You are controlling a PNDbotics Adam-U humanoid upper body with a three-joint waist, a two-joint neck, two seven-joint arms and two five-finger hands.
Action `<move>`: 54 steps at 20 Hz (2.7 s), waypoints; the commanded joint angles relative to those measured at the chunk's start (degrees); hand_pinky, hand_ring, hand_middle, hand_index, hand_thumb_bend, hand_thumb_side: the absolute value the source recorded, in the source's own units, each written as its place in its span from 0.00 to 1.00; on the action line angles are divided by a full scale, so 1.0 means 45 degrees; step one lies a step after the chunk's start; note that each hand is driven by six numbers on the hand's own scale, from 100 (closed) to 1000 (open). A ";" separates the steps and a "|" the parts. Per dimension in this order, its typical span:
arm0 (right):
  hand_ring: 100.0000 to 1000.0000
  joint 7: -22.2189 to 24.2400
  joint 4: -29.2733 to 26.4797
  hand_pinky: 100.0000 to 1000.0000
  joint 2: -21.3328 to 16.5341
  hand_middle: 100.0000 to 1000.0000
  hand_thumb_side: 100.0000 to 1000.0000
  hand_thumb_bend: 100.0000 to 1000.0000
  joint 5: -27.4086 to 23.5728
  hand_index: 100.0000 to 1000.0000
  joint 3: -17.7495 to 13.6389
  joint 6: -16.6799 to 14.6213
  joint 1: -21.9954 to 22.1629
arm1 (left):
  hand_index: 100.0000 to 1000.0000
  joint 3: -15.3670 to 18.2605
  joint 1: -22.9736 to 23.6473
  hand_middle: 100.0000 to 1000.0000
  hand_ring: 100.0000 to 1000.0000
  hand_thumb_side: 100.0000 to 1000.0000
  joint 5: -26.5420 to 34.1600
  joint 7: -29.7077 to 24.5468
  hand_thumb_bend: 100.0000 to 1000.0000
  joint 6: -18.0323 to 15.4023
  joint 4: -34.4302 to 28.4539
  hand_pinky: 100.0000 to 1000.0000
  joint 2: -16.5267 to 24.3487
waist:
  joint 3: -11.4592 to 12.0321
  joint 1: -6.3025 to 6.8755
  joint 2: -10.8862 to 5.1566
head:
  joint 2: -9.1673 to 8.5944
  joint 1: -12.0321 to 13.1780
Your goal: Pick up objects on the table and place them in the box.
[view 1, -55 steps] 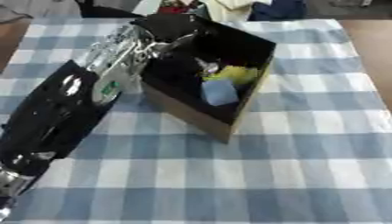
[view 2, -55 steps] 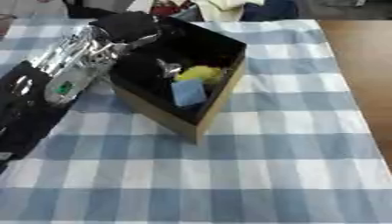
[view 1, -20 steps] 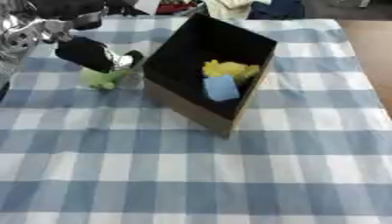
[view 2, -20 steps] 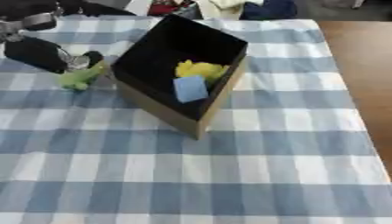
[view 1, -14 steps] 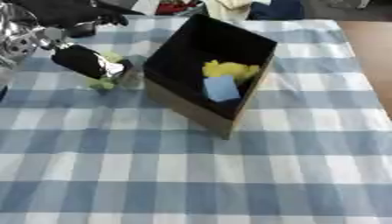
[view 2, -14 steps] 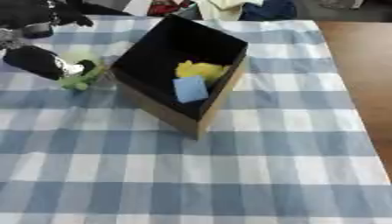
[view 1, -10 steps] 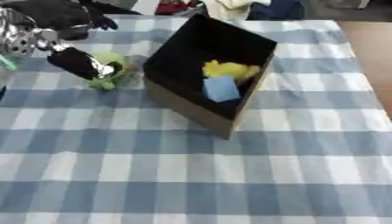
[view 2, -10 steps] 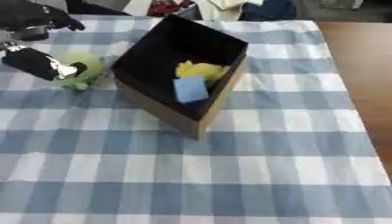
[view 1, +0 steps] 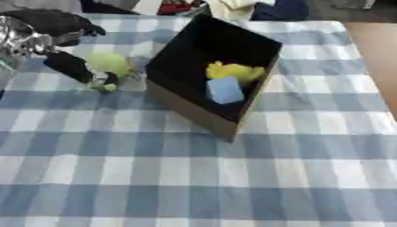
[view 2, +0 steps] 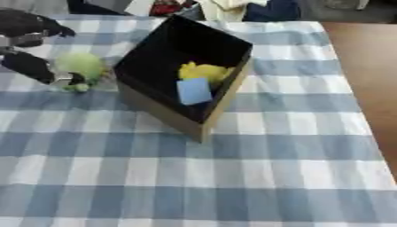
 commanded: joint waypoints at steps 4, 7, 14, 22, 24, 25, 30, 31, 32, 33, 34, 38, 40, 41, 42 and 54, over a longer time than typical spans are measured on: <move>0.89 0.0052 -0.0243 0.98 -0.0175 0.72 0.62 0.00 -0.0140 0.79 -0.0053 0.0022 -0.0251 | 1.00 0.0153 -0.0163 0.89 0.94 0.79 -0.0078 0.0051 0.52 -0.0014 0.0458 0.85 0.0300 | -0.0021 0.0039 -0.0220 | -0.0246 0.0064; 0.89 0.0066 -0.0263 0.98 -0.0139 0.72 0.62 0.00 -0.0173 0.79 -0.0044 0.0042 -0.0269 | 1.00 0.0077 -0.0198 0.88 0.93 0.68 -0.0416 0.0143 0.45 -0.0020 0.0756 0.85 0.0227 | -0.0062 0.0042 -0.0194 | -0.0309 0.0104; 0.89 0.0109 -0.0273 0.98 -0.0118 0.72 0.62 0.00 -0.0226 0.79 -0.0033 0.0066 -0.0329 | 1.00 -0.0109 -0.0295 0.88 0.92 0.58 -0.0669 0.0469 0.37 -0.0097 0.1404 0.84 -0.0024 | -0.0147 0.0038 -0.0095 | -0.0417 0.0194; 0.89 0.0149 -0.0251 0.99 -0.0132 0.72 0.62 0.00 -0.0282 0.79 -0.0032 0.0075 -0.0387 | 1.00 -0.0270 -0.0414 0.87 0.91 0.48 -0.0900 0.0702 0.33 -0.0138 0.1787 0.83 -0.0223 | -0.0250 0.0035 0.0001 | -0.0475 0.0285; 0.89 0.0162 -0.0248 0.99 -0.0129 0.71 0.62 0.00 -0.0297 0.79 -0.0032 0.0080 -0.0387 | 1.00 -0.0292 -0.0442 0.86 0.90 0.46 -0.1074 0.0795 0.34 -0.0109 0.1842 0.82 -0.0244 | -0.0269 0.0038 0.0018 | -0.0490 0.0306; 0.89 0.0173 -0.0249 0.99 -0.0123 0.71 0.62 0.00 -0.0305 0.79 -0.0028 0.0084 -0.0389 | 1.00 -0.0306 -0.0457 0.86 0.90 0.46 -0.1166 0.0836 0.34 -0.0103 0.1875 0.82 -0.0263 | -0.0277 0.0039 0.0025 | -0.0499 0.0318; 0.90 0.0203 -0.0250 0.99 -0.0103 0.71 0.62 0.00 -0.0346 0.78 -0.0023 0.0093 -0.0440 | 0.96 -0.0376 -0.0541 0.81 0.88 0.39 -0.2056 0.1357 0.29 0.0092 0.2022 0.78 -0.0368 | -0.0346 0.0016 0.0093 | -0.0596 0.0387; 0.90 0.0204 -0.0245 0.99 -0.0110 0.71 0.62 0.00 -0.0349 0.78 -0.0026 0.0092 -0.0447 | 0.94 -0.0392 -0.0556 0.80 0.87 0.39 -0.2188 0.1480 0.27 0.0143 0.2057 0.77 -0.0400 | -0.0354 0.0013 0.0105 | -0.0597 0.0392; 0.90 0.0201 -0.0240 0.99 -0.0117 0.71 0.62 0.00 -0.0350 0.78 -0.0030 0.0092 -0.0453 | 0.92 -0.0404 -0.0575 0.79 0.86 0.39 -0.2265 0.1595 0.24 0.0192 0.2093 0.77 -0.0432 | -0.0357 0.0011 0.0116 | -0.0594 0.0393; 0.90 0.0200 -0.0235 0.99 -0.0124 0.71 0.62 0.00 -0.0351 0.78 -0.0030 0.0091 -0.0459 | 0.92 -0.0413 -0.0592 0.78 0.86 0.38 -0.2282 0.1685 0.21 0.0239 0.2127 0.77 -0.0456 | -0.0358 0.0009 0.0123 | -0.0589 0.0392; 0.90 0.0201 -0.0229 0.99 -0.0130 0.71 0.62 0.00 -0.0351 0.78 -0.0027 0.0090 -0.0461 | 0.91 -0.0424 -0.0606 0.77 0.86 0.37 -0.2279 0.1757 0.17 0.0280 0.2147 0.76 -0.0465 | -0.0357 0.0009 0.0126 | -0.0582 0.0387; 0.90 0.0192 -0.0214 0.99 -0.0128 0.71 0.62 0.00 -0.0357 0.78 -0.0023 0.0112 -0.0424 | 0.89 -0.0463 -0.0648 0.74 0.84 0.29 -0.2072 0.1857 0.00 0.0374 0.2119 0.75 -0.0468 | -0.0334 0.0022 0.0108 | -0.0519 0.0392; 0.90 0.0199 -0.0215 0.99 -0.0117 0.71 0.62 0.00 -0.0364 0.78 -0.0021 0.0126 -0.0395 | 0.88 -0.0473 -0.0672 0.72 0.83 0.26 -0.1978 0.1862 0.00 0.0416 0.2079 0.74 -0.0461 | -0.0322 0.0028 0.0087 | -0.0486 0.0397; 0.90 0.0200 -0.0217 0.99 -0.0113 0.71 0.62 0.00 -0.0368 0.78 -0.0022 0.0134 -0.0381 | 0.87 -0.0473 -0.0681 0.72 0.83 0.26 -0.1929 0.1866 0.00 0.0437 0.2049 0.74 -0.0454 | -0.0318 0.0032 0.0076 | -0.0474 0.0397; 0.90 0.0201 -0.0218 0.99 -0.0111 0.71 0.62 0.00 -0.0371 0.78 -0.0021 0.0143 -0.0365 | 0.86 -0.0471 -0.0690 0.71 0.82 0.25 -0.1887 0.1874 0.00 0.0461 0.2009 0.73 -0.0441 | -0.0312 0.0036 0.0061 | -0.0462 0.0398; 0.90 0.0202 -0.0245 0.99 -0.0064 0.71 0.63 0.00 -0.0379 0.78 -0.0023 0.0211 -0.0174 | 0.85 -0.0274 -0.0909 0.67 0.78 0.24 -0.1088 0.1869 0.00 0.0815 0.1147 0.69 -0.0250 | -0.0171 0.0069 -0.0155 | -0.0146 0.0170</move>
